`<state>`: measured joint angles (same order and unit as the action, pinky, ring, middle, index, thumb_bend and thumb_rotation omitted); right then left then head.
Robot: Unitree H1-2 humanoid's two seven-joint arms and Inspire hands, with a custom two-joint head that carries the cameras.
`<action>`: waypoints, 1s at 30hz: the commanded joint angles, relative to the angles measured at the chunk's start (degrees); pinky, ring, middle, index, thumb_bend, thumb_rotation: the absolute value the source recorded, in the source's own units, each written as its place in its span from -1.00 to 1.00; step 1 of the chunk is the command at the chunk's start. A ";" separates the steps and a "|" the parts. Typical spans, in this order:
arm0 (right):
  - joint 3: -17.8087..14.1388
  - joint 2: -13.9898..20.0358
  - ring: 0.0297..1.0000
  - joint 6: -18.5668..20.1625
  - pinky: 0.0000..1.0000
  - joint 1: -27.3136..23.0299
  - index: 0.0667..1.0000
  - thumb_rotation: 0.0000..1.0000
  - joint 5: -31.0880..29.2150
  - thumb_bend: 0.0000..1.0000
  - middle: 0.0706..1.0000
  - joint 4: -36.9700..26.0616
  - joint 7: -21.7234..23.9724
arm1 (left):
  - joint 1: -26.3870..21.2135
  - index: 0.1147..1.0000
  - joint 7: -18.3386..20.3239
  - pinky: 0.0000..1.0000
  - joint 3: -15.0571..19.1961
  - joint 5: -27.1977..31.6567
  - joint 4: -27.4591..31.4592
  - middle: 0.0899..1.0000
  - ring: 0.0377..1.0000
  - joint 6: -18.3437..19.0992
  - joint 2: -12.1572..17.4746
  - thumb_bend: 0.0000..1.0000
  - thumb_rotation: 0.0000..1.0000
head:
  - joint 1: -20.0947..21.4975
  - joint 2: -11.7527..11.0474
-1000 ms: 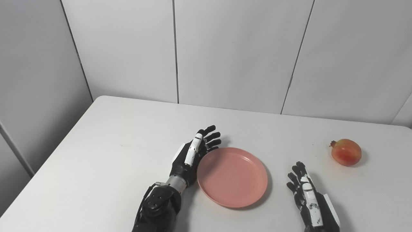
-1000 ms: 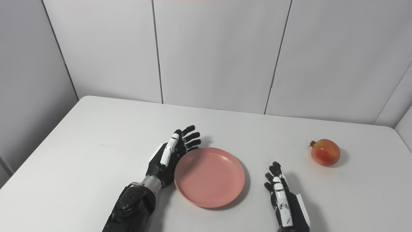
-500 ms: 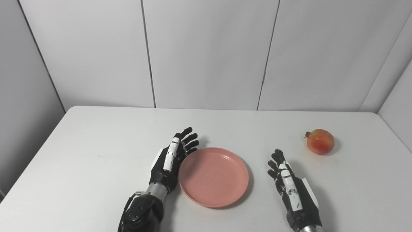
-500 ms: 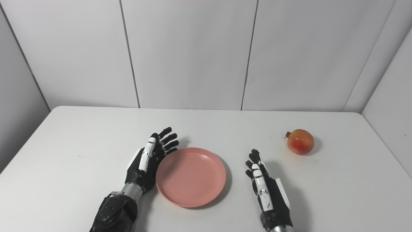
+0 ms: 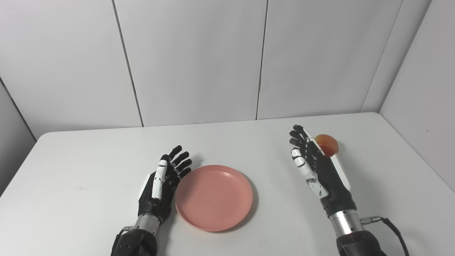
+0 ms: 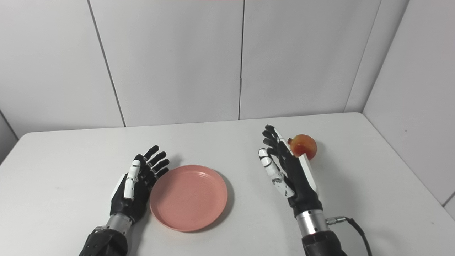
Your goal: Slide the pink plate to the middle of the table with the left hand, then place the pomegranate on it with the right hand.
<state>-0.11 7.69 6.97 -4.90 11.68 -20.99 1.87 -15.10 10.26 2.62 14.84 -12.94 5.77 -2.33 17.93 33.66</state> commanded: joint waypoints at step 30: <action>-4.97 18.19 0.76 6.60 0.54 -15.67 0.85 -0.20 22.48 0.77 0.83 4.83 3.34 | -0.01 0.69 2.59 0.75 1.41 2.43 -6.02 0.72 0.72 -2.16 2.01 -0.24 1.00 | 5.47 -2.38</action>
<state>-4.85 24.12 12.26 -17.57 33.80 -15.84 4.69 -16.46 13.11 3.88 17.48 -16.91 2.79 -0.75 23.47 31.20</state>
